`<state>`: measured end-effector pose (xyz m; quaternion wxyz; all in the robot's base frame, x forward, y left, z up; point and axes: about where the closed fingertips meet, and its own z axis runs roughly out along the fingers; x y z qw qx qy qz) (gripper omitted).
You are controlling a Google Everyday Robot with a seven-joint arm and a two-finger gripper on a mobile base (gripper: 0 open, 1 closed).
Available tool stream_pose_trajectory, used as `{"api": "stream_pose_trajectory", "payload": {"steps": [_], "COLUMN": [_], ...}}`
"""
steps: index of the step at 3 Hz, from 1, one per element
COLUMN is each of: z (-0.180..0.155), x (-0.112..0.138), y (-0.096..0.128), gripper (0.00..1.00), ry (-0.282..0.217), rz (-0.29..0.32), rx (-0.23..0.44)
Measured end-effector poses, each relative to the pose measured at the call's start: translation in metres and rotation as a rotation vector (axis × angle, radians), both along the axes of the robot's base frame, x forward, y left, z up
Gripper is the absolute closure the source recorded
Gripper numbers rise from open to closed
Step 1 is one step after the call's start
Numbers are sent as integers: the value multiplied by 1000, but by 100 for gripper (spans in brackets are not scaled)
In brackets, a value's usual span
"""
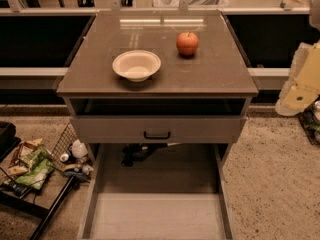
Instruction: Close middle drawer
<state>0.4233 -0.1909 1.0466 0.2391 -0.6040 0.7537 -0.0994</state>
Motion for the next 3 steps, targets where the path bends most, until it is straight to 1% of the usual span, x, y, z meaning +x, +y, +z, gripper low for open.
{"api": "stream_pose_trajectory", "payload": {"steps": [1, 2, 3], "z": [0, -20, -53], "x": [0, -11, -37], "y": [0, -7, -19], "gripper": [0, 0, 0], "ry": [0, 33, 31], "rz": [0, -29, -60], "rx": [0, -4, -41]}}
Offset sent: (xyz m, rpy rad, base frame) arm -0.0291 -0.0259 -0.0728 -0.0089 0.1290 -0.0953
